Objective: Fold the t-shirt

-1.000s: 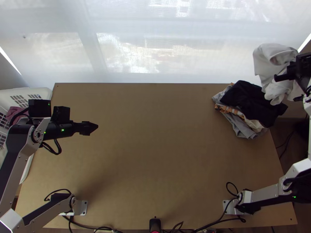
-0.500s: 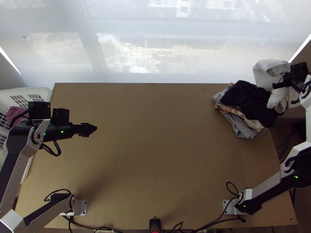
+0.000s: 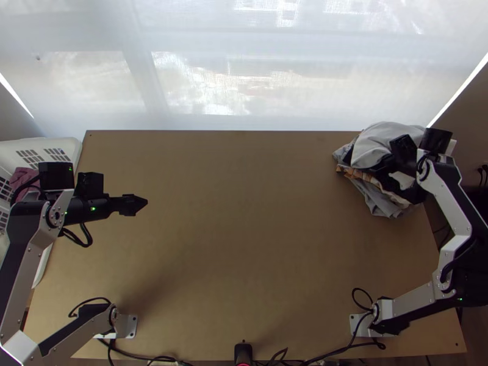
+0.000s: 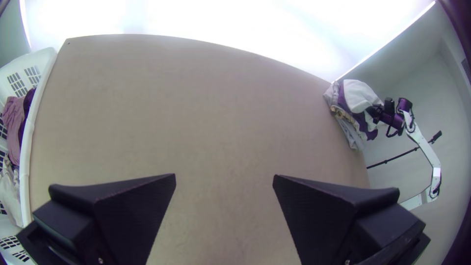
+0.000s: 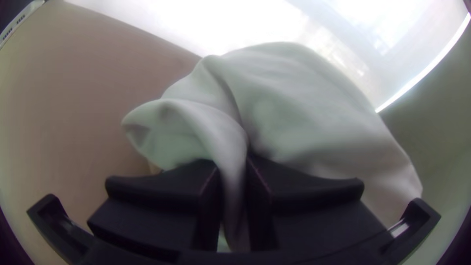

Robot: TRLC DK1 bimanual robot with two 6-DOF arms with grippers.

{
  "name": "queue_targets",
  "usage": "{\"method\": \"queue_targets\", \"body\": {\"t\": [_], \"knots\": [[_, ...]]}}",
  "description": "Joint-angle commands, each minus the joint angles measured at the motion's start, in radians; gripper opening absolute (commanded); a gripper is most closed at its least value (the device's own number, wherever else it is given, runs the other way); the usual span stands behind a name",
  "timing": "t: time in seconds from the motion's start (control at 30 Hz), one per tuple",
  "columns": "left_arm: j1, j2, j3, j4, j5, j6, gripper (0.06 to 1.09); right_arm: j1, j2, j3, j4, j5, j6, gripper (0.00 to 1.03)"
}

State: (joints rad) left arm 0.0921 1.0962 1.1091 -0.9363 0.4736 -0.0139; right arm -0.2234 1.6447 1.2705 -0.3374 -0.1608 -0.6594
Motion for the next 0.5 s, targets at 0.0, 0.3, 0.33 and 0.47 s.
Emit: {"method": "queue_targets", "body": {"t": [0.0, 0.3, 0.33, 0.47], "knots": [[0.006, -0.001, -0.005, 0.002, 0.002, 0.0, 1.03, 0.025, -0.063, -0.16, -0.002, 0.03, -0.022, 0.03], [0.008, -0.022, -0.022, 0.002, 0.007, -0.003, 1.03, -0.123, -0.063, -0.172, 0.035, 0.046, -0.025, 0.81], [0.008, -0.027, -0.025, 0.002, 0.007, -0.004, 1.03, -0.136, -0.066, -0.168, 0.035, 0.046, -0.02, 0.9], [0.009, -0.041, -0.032, 0.002, 0.008, -0.008, 1.03, -0.168, -0.125, -0.149, 0.012, 0.044, 0.003, 0.98]]}}
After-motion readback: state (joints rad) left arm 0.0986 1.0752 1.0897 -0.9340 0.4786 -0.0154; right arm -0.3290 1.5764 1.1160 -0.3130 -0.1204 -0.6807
